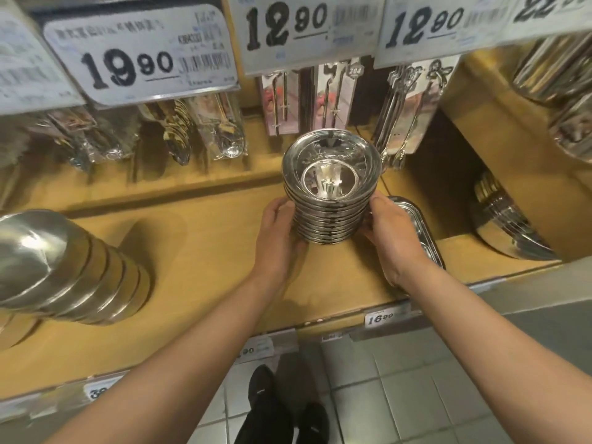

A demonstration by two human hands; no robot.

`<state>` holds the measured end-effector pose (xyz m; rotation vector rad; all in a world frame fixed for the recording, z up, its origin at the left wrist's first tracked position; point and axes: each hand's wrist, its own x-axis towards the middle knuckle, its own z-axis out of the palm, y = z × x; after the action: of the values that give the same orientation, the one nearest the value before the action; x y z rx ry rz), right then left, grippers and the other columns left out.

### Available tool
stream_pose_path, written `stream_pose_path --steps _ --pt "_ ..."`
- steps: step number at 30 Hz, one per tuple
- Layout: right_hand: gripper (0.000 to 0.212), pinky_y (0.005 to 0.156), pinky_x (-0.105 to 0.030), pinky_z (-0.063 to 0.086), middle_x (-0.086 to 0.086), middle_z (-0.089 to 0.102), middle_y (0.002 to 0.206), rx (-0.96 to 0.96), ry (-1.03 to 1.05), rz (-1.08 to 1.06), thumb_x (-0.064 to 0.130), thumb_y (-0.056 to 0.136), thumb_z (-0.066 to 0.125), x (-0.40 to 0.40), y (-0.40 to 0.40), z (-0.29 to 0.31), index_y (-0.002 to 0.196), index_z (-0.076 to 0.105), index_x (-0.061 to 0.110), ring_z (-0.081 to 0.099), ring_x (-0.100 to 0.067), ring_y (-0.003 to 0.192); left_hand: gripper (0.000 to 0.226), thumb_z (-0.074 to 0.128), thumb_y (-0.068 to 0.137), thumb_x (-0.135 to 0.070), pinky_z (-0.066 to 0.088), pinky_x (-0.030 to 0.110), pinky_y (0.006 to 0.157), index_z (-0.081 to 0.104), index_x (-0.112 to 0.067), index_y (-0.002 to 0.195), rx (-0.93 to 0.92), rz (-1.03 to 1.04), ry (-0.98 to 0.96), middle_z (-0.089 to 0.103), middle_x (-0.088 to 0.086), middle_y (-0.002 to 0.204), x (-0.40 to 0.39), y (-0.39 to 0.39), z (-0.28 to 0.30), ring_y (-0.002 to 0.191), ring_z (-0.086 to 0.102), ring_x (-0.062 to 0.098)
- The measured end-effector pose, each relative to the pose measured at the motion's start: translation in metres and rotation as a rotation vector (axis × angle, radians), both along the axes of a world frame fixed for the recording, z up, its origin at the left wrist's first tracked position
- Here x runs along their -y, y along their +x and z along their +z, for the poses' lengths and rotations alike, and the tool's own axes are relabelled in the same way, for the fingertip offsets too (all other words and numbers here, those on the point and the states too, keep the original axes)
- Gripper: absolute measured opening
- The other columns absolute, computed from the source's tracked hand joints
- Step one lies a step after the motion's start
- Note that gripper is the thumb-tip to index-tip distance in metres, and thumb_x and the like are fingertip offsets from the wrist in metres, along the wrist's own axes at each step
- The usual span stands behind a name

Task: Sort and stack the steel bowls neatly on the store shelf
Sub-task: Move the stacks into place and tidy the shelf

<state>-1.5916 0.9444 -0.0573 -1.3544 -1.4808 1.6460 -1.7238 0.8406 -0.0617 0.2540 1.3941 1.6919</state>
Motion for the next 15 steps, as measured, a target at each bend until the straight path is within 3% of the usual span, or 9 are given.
stream_pose_path --steps 4,6,9,12,15 --pt "0.038 0.115 -0.046 0.042 0.005 0.07 0.129 -0.004 -0.012 0.03 0.036 0.101 0.042 -0.005 0.001 0.003 0.123 0.071 0.028 0.058 -0.016 0.127 0.01 0.049 0.103 -0.03 0.058 0.023 0.069 0.055 -0.03 0.112 0.001 0.011 -0.022 0.063 -0.003 0.112 0.0 0.002 0.003 0.1 0.063 0.014" --pt "0.036 0.112 -0.045 0.045 0.004 0.071 0.124 -0.003 -0.022 0.027 0.035 0.101 0.042 -0.007 0.001 0.004 0.118 0.073 0.028 0.061 -0.015 0.121 0.013 0.05 0.103 -0.03 0.057 0.026 0.074 0.053 -0.029 0.115 -0.004 0.009 -0.021 0.063 -0.001 0.117 0.0 0.003 0.002 0.105 0.062 0.015" --pt "0.035 0.111 -0.045 0.045 0.008 0.073 0.118 0.01 0.015 0.039 0.034 0.101 0.041 -0.01 0.001 0.006 0.111 0.074 0.03 0.062 -0.013 0.118 0.021 0.051 0.103 -0.03 0.058 0.024 0.07 0.051 -0.025 0.123 -0.003 0.016 -0.015 0.062 0.001 0.121 0.0 0.004 0.002 0.106 0.061 0.015" --pt "0.036 0.113 -0.044 0.044 0.006 0.071 0.123 -0.013 0.033 0.047 0.029 0.104 0.039 -0.012 0.001 0.006 0.118 0.072 0.026 0.06 -0.014 0.122 0.024 0.051 0.103 -0.03 0.058 0.02 0.062 0.05 -0.023 0.126 0.005 0.02 -0.021 0.061 0.002 0.119 -0.003 0.004 0.004 0.102 0.061 0.015" --pt "0.036 0.11 -0.04 0.047 0.002 0.067 0.131 -0.056 -0.034 0.004 0.03 0.104 0.04 -0.009 0.002 0.009 0.126 0.068 0.026 0.058 -0.017 0.127 0.031 0.05 0.103 -0.032 0.061 0.026 0.071 0.049 -0.021 0.132 0.011 -0.028 -0.041 0.06 0.003 0.129 0.002 0.002 0.006 0.113 0.062 0.018"
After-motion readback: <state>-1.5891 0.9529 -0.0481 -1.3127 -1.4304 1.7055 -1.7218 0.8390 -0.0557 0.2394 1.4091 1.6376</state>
